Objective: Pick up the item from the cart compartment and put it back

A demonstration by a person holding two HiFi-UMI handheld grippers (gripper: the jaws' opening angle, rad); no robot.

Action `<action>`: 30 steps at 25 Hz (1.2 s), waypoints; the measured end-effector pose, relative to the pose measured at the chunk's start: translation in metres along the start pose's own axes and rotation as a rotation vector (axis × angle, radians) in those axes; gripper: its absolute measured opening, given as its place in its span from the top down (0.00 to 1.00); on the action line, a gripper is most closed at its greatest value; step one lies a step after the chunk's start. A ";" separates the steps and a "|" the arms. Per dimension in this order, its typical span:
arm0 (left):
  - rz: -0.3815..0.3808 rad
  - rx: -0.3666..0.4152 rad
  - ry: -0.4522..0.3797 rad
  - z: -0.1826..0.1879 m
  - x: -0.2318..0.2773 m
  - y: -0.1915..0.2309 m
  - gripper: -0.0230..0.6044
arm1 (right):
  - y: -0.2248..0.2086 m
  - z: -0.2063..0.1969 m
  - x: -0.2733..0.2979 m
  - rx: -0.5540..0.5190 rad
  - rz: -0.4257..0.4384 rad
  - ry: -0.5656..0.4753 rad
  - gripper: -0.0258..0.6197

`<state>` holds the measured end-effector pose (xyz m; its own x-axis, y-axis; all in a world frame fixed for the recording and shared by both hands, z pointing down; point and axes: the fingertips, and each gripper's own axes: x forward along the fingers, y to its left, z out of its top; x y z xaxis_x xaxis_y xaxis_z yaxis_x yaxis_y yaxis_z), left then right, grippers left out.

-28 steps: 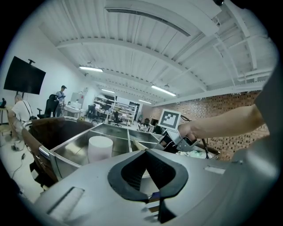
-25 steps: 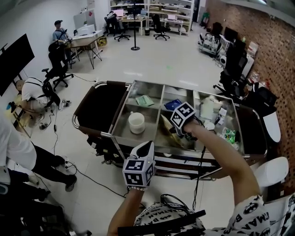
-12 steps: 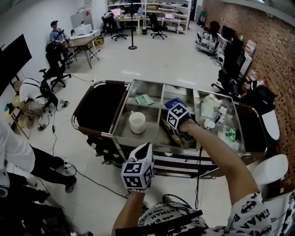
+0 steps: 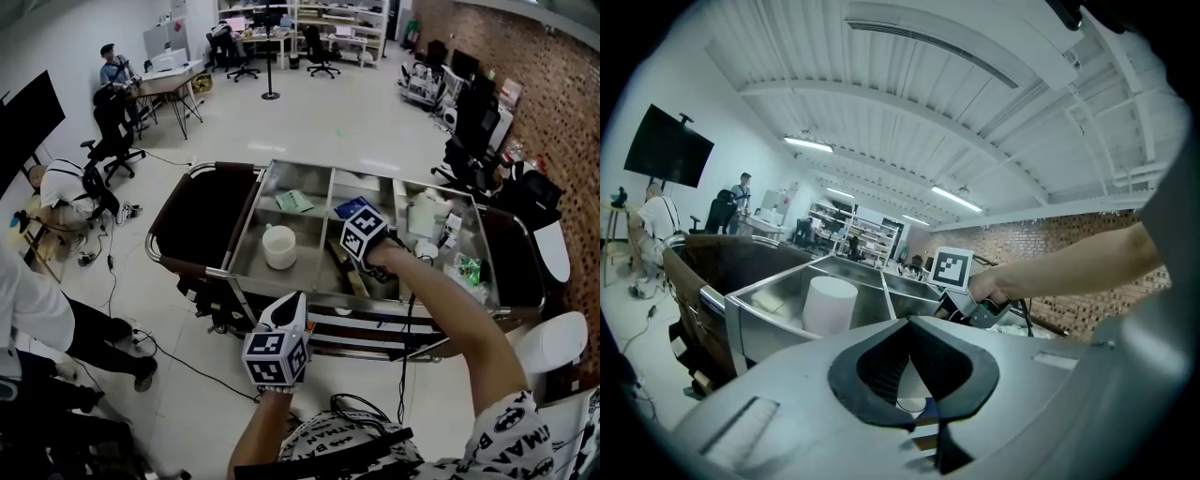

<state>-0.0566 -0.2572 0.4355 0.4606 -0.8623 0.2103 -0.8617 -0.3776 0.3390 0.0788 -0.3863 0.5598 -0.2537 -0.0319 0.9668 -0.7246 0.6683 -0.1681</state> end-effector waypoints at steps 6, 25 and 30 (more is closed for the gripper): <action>0.005 0.004 0.006 -0.004 0.001 -0.002 0.96 | 0.023 0.027 -0.053 -0.032 0.104 -0.217 0.74; 0.056 0.036 -0.016 -0.038 -0.027 -0.009 0.96 | 0.142 -0.086 -0.168 -0.062 0.201 -1.166 0.96; 0.048 0.008 -0.021 -0.058 -0.042 -0.022 0.96 | 0.166 -0.113 -0.125 -0.026 0.236 -1.170 0.95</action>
<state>-0.0448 -0.1937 0.4726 0.4139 -0.8864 0.2072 -0.8847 -0.3380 0.3212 0.0626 -0.1873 0.4326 -0.8185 -0.5551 0.1478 -0.5718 0.7629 -0.3016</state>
